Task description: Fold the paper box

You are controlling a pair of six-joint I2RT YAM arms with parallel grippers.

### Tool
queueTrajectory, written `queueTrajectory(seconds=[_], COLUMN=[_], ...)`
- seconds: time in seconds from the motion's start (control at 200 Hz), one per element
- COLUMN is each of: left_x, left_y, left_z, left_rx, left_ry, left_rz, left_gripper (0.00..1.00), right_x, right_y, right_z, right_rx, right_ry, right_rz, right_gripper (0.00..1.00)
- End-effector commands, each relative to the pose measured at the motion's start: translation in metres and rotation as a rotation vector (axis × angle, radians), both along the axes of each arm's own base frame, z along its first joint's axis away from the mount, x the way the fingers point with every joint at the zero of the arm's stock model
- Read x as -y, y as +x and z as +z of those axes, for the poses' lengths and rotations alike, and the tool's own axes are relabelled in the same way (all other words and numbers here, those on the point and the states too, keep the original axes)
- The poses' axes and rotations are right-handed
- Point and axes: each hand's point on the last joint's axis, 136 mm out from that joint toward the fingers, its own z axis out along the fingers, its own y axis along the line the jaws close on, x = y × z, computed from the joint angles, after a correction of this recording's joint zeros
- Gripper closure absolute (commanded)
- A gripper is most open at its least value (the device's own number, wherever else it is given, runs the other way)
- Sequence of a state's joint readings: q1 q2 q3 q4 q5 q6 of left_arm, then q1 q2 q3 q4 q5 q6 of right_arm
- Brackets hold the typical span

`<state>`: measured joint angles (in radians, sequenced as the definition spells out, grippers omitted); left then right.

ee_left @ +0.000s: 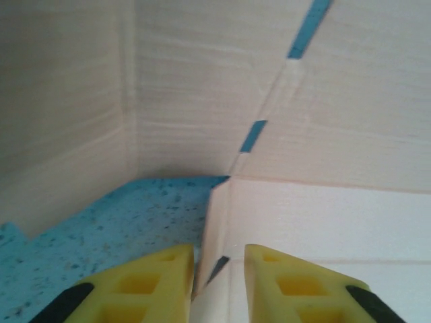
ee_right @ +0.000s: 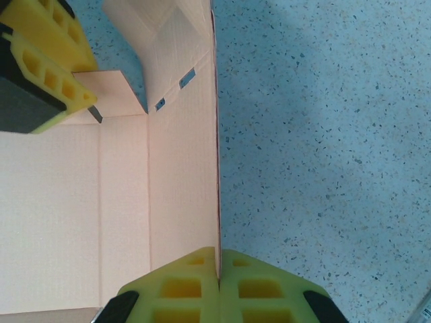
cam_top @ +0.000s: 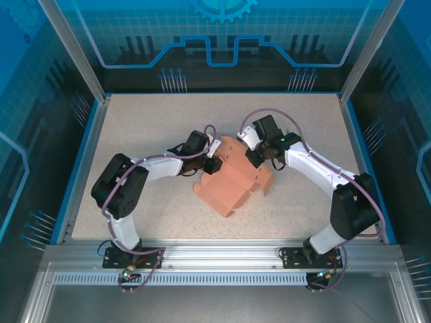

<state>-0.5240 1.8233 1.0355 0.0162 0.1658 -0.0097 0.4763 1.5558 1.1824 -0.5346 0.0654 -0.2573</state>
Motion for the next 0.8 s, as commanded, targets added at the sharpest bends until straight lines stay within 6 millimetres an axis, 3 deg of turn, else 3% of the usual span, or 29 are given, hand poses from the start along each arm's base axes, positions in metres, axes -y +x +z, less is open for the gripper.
queueTrajectory(seconds=[0.0, 0.19, 0.405, 0.565, 0.795], left_x=[0.027, 0.047, 0.048, 0.043, 0.022], left_y=[-0.007, -0.016, -0.017, -0.02, -0.02], left_z=[0.006, -0.003, -0.01, 0.011, 0.062], left_rx=[-0.006, -0.014, -0.016, 0.039, 0.138], left_ry=[-0.083, -0.102, -0.09, -0.091, -0.129], left_rz=[-0.055, -0.08, -0.074, -0.087, -0.069], left_gripper=[0.76, 0.74, 0.7, 0.66, 0.59], right_x=[-0.002, -0.002, -0.001, 0.0, -0.003], right_y=[0.001, 0.002, 0.001, 0.0, -0.003], right_z=[0.012, 0.011, 0.008, 0.01, 0.018], right_rx=[0.003, -0.001, -0.004, 0.001, 0.003], right_ry=[0.047, 0.053, 0.057, 0.058, 0.082], right_rz=[-0.015, -0.026, -0.029, -0.028, -0.009], right_gripper=[1.0, 1.0, 1.0, 1.0, 1.0])
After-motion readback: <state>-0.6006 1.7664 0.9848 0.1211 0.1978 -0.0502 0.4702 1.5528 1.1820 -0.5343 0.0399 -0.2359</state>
